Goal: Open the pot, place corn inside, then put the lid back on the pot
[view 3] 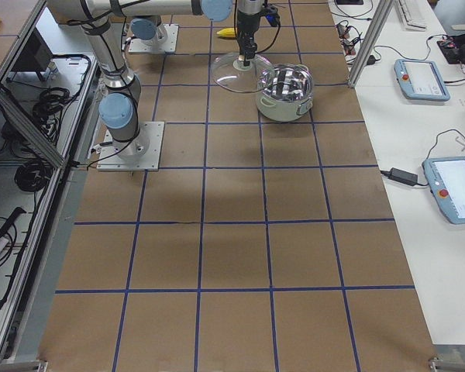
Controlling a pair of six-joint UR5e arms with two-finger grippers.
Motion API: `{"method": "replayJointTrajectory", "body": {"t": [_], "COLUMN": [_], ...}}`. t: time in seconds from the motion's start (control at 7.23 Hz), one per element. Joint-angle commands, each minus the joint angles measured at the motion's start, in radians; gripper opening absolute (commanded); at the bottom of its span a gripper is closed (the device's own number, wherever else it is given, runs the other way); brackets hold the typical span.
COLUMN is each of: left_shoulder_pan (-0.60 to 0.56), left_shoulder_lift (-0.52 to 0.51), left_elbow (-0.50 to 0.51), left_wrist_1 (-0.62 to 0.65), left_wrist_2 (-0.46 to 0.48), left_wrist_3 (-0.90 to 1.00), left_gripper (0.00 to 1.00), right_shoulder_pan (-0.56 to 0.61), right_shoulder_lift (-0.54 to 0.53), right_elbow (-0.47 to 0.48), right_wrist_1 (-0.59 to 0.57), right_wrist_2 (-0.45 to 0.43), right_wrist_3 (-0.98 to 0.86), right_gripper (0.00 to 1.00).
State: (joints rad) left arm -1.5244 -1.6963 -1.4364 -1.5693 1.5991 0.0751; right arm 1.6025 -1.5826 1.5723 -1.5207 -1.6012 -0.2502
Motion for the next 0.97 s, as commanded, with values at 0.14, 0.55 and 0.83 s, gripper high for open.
{"method": "replayJointTrajectory", "body": {"t": [0.14,0.55,0.83], "left_shoulder_pan": [0.0,0.001,0.003], "left_shoulder_lift": [-0.014,-0.023,-0.025], "left_elbow": [-0.006,-0.01,-0.016], "left_wrist_1": [0.002,0.012,0.032], "left_wrist_2": [0.009,0.005,0.004], "left_wrist_3": [-0.002,0.0,0.0], "left_gripper": [1.0,1.0,1.0], "right_shoulder_pan": [0.004,0.004,0.004], "right_shoulder_lift": [0.001,0.001,0.001], "right_elbow": [0.003,0.006,0.005], "right_wrist_1": [-0.007,-0.01,-0.01], "right_wrist_2": [0.007,0.006,0.004], "right_wrist_3": [0.011,0.011,0.011], "right_gripper": [0.27,0.27,0.27]}}
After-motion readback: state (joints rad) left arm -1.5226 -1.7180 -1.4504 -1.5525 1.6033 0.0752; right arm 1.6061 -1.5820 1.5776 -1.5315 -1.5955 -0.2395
